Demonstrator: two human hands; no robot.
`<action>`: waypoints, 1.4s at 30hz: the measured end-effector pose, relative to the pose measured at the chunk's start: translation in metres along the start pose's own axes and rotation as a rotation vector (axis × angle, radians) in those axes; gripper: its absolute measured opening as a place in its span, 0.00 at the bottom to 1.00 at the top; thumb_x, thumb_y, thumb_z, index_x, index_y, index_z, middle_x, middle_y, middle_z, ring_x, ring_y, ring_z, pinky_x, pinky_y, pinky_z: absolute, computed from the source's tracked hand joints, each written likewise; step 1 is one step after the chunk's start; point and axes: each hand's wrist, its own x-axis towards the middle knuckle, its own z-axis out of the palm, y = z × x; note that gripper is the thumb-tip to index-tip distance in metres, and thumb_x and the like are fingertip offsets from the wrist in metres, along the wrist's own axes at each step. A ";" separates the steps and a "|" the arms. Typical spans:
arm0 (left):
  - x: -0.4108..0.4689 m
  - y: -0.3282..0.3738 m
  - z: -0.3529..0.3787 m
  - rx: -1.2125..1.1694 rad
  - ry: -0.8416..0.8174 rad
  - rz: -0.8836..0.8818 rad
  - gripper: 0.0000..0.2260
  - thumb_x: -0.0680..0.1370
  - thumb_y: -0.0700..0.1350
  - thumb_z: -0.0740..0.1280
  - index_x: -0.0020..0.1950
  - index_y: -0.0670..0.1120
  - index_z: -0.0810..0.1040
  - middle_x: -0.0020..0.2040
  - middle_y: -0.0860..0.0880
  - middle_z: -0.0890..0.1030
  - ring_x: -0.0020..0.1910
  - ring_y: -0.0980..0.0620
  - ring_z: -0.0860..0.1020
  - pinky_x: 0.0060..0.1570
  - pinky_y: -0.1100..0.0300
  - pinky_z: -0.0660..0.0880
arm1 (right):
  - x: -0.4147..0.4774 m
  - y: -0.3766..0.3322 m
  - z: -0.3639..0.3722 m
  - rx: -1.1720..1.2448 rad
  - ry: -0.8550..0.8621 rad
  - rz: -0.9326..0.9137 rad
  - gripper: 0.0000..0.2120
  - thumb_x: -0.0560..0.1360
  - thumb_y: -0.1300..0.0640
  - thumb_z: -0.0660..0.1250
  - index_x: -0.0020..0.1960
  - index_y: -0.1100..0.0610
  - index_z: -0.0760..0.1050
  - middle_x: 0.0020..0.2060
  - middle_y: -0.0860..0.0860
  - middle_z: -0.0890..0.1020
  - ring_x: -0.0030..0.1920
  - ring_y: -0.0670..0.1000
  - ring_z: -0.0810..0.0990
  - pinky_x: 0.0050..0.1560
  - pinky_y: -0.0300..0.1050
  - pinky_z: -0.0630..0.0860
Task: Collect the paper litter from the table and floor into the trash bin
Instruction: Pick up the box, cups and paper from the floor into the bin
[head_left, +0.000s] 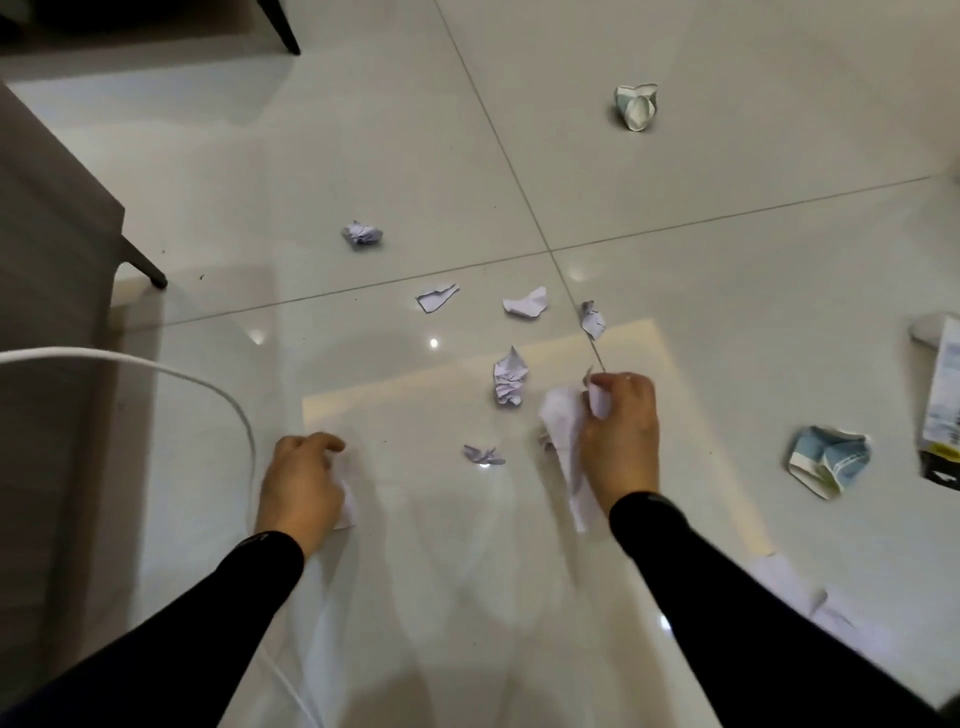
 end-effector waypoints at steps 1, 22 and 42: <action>-0.002 0.010 0.003 -0.043 0.030 0.038 0.15 0.73 0.31 0.61 0.56 0.41 0.79 0.58 0.39 0.74 0.53 0.41 0.77 0.55 0.59 0.69 | 0.009 0.006 0.000 -0.080 -0.076 0.055 0.13 0.75 0.63 0.62 0.59 0.62 0.74 0.61 0.59 0.72 0.58 0.60 0.73 0.54 0.37 0.65; -0.005 0.148 0.043 0.462 -0.474 0.559 0.42 0.72 0.31 0.64 0.76 0.58 0.47 0.78 0.44 0.38 0.50 0.40 0.78 0.46 0.55 0.74 | 0.004 0.012 -0.063 -0.097 -0.342 0.193 0.09 0.74 0.61 0.63 0.52 0.61 0.77 0.48 0.60 0.82 0.48 0.60 0.78 0.42 0.40 0.65; 0.138 0.156 0.040 -0.557 -0.399 0.135 0.35 0.75 0.37 0.62 0.76 0.55 0.49 0.36 0.56 0.74 0.24 0.64 0.75 0.24 0.73 0.70 | 0.143 -0.027 0.026 -0.068 -0.216 0.222 0.05 0.71 0.56 0.67 0.42 0.56 0.72 0.32 0.49 0.74 0.31 0.45 0.70 0.28 0.22 0.65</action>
